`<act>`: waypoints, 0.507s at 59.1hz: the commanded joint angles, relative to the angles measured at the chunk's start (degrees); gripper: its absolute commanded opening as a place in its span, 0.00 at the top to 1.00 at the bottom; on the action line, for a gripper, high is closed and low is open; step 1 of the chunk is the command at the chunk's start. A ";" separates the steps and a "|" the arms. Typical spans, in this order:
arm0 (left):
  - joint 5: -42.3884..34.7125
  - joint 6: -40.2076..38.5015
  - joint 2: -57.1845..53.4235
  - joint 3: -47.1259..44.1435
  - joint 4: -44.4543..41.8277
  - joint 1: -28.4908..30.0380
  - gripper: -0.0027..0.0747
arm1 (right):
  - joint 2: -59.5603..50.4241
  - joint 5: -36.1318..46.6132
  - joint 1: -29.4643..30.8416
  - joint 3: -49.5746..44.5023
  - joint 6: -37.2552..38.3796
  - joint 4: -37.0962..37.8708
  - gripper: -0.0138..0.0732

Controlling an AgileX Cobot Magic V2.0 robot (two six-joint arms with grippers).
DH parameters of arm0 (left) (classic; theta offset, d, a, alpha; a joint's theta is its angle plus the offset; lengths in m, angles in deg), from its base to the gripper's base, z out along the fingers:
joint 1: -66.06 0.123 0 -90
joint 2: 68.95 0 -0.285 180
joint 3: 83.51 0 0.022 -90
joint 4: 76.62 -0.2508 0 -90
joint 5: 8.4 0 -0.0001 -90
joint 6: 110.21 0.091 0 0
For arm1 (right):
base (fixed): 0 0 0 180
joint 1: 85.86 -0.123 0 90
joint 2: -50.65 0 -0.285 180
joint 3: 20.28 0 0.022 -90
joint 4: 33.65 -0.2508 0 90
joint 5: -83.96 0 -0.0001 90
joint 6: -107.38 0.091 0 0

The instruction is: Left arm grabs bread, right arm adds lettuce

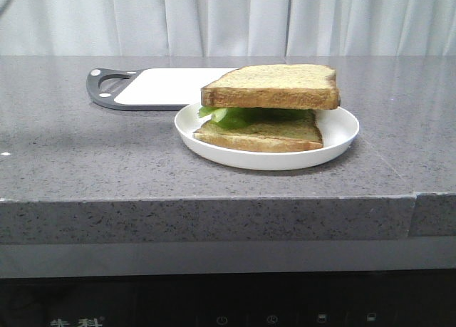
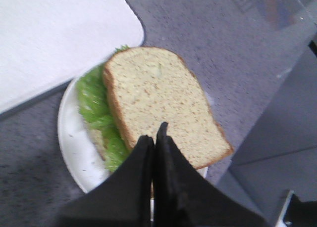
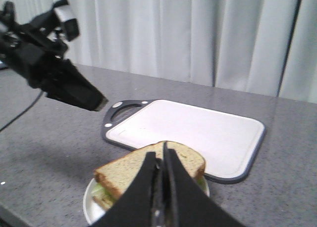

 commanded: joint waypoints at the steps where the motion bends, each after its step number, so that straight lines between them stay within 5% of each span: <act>1: -7.44 0.02 -7.77 -1.34 -1.32 0.04 0.99 | 0.10 3.74 4.92 1.56 -0.52 0.41 0.91; 11: -24.28 0.02 -21.10 -15.13 -8.10 0.04 0.99 | 0.00 -4.38 14.73 1.56 -0.52 0.41 0.91; 30: -44.53 0.02 -48.64 -46.58 -13.29 0.04 0.99 | -6.83 -2.17 15.02 -4.05 -2.07 1.46 0.91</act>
